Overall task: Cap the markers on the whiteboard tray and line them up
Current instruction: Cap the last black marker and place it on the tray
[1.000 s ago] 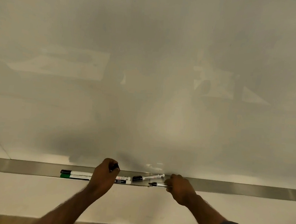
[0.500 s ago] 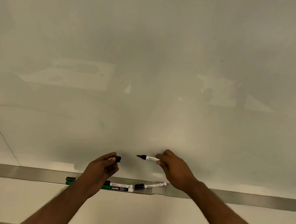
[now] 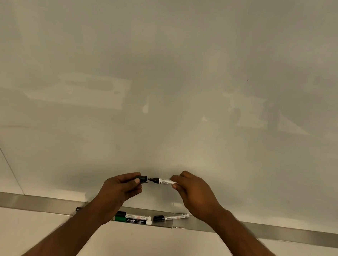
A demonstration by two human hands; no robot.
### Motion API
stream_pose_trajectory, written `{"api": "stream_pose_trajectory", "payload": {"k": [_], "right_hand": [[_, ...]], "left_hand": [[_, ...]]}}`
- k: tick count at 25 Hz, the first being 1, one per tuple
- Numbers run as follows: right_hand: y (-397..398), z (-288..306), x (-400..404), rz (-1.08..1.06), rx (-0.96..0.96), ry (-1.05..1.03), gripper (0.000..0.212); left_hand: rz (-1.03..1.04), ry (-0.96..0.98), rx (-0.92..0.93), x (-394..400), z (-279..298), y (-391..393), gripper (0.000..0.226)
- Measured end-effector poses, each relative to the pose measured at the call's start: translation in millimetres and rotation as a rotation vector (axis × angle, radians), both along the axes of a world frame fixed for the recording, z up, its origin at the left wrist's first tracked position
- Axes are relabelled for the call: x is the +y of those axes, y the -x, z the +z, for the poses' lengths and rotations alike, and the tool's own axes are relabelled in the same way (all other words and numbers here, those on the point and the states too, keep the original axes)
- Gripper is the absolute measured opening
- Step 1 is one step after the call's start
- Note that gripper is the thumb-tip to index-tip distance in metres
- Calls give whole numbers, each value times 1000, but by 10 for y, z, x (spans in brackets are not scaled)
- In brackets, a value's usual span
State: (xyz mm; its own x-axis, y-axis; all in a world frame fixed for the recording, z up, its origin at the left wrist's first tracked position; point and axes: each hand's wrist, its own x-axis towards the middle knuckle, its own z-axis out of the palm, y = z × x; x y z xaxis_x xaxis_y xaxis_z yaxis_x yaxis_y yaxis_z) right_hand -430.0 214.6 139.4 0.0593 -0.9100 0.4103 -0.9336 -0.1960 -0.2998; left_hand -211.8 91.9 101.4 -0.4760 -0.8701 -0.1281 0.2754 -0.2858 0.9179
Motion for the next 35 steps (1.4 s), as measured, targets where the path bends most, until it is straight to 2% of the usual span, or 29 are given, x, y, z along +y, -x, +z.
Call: {"api": "stream_pose_trajectory", "payload": {"k": [5,11,17,25,27,29,32,34,35], "right_hand": [[-33,-32,-16,15,2,-13,19],[-27,-94,-41,26,-26,-10,16],[4,-106,-52,41,-123,26,15],[71,-143,-191,37,-92,17,17],[132,-182,-237,43,-35,-44,18],[200,-286,-268,44,-14,-134,15],[307,-650,-231,-49,-173,-294,21],[373,-964,-198,-136,-218,-365,15],[390,-1129,-187,-170,-181,-388,11]], "left_hand": [[-1,29,-12,74,10,15,23],[-7,138,-157,142,-34,93,21],[-126,-132,29,83,39,157,22],[-167,-195,4,-90,-46,248,17],[-193,-152,-93,-129,-154,269,16],[-227,-42,-272,-125,-295,292,14],[-117,129,-530,-103,-596,317,10],[-24,347,-779,-81,-790,290,7],[-10,474,-898,-64,-875,256,4]]}}
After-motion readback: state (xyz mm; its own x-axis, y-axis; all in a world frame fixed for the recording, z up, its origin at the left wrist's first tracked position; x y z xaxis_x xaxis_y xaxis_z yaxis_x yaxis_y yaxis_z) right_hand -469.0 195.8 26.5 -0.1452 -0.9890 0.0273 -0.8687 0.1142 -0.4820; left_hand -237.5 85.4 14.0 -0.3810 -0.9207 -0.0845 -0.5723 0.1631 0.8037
